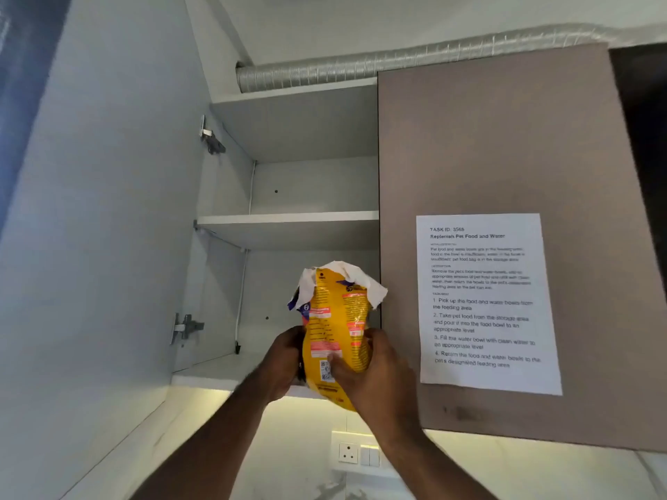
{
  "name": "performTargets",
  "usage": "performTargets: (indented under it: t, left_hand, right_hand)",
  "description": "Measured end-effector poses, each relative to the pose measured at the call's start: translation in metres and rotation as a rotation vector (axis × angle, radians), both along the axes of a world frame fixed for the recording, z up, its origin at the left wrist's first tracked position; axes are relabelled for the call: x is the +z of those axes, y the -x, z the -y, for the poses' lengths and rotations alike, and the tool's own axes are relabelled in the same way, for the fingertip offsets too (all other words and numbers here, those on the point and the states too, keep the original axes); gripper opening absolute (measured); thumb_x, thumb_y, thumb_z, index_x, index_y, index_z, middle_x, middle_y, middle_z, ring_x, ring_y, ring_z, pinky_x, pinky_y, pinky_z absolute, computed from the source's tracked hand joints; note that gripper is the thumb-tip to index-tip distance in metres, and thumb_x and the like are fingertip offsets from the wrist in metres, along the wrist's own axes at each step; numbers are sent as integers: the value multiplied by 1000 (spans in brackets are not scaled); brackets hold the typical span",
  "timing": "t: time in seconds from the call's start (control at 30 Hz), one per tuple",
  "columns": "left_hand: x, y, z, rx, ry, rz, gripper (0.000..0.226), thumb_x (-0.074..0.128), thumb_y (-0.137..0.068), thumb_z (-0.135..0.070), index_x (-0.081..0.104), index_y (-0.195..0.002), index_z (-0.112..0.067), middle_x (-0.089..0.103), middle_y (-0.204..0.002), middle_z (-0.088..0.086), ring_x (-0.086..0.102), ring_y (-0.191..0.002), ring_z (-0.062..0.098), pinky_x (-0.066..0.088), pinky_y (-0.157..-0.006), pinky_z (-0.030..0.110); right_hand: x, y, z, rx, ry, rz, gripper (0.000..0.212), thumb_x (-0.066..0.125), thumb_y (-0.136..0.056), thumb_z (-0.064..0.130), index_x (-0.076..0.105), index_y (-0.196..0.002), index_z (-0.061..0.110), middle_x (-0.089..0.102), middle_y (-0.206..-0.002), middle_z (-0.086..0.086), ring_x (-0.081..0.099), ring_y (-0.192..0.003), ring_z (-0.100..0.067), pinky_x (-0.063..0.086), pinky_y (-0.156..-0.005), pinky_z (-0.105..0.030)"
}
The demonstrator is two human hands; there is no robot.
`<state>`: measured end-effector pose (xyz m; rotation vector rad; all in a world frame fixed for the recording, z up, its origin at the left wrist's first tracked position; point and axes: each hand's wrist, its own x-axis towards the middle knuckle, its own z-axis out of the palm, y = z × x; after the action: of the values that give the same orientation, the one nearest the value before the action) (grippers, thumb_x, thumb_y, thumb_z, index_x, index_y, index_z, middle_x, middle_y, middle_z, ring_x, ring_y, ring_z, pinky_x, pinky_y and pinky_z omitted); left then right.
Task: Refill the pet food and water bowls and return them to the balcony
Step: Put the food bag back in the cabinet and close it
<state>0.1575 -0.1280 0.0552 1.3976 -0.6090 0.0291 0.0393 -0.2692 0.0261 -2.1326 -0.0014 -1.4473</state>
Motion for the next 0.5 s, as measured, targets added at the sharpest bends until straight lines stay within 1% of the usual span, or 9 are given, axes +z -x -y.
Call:
performTargets:
  t: [0.03,0.1,0.13,0.17,0.23,0.3,0.33,0.4,0.5]
  left_hand:
    - [1,-11,3,-18,5,-25,45,36,-111,-35,72,-121,-9,77,-109,20,76,-92,39,65,-73,47]
    - [1,-28,6,-56,36,-74,45,39,-110,-34,75,-115,-7,77,-107,22,77,-88,38,65,-67,44]
    - [1,-36,7,-41,31,-68,42,41,-110,-31,75,-113,-6,77,-107,23,77,-87,38,65,-67,44]
    - [1,-43,7,5,6,-43,39,44,-109,-27,75,-113,-5,77,-108,24,77,-88,39,65,-73,46]
    - [2,-60,10,177,-85,46,28,53,-106,-19,73,-114,-1,76,-108,24,76,-92,41,62,-86,53]
    - [5,-72,10,384,-167,110,19,63,-100,-10,72,-113,1,76,-107,22,75,-92,38,62,-87,53]
    - [7,-76,8,452,-180,110,18,65,-98,-6,71,-114,1,75,-108,20,74,-93,37,62,-87,53]
    - [7,-81,0,548,-213,118,26,66,-95,-6,68,-121,-3,74,-114,16,71,-100,35,60,-93,52]
    - [-1,-80,-15,650,-249,180,40,75,-91,-18,65,-128,-10,71,-121,10,68,-104,27,56,-96,39]
  right_hand:
    - [-2,-8,3,10,33,-13,71,69,-77,74,53,-132,33,70,-123,11,69,-104,-16,57,-84,-29]
    - [-6,-21,6,36,93,-35,83,66,-75,79,45,-142,34,65,-131,12,67,-110,-15,55,-88,-28]
    - [-6,-27,6,40,120,-44,86,64,-76,80,41,-146,34,63,-135,11,67,-113,-15,55,-91,-28]
    - [-6,-32,5,31,149,-58,87,62,-79,80,37,-148,33,61,-139,9,66,-116,-16,56,-94,-29]
    - [-4,-44,3,-19,202,-111,88,55,-85,80,31,-153,29,57,-145,5,65,-120,-20,55,-98,-31]
    - [-1,-56,-2,-78,239,-177,88,48,-89,79,25,-155,26,55,-148,0,66,-120,-23,55,-98,-32]
    - [0,-61,-5,-112,254,-204,89,46,-90,78,23,-156,24,55,-148,-2,66,-119,-25,55,-96,-33]
    - [2,-72,-10,-189,280,-243,88,45,-92,77,20,-156,21,55,-146,-7,67,-117,-28,55,-91,-33]
    - [2,-90,-15,-278,288,-287,89,46,-93,76,17,-156,20,58,-142,-8,69,-113,-29,56,-86,-33]
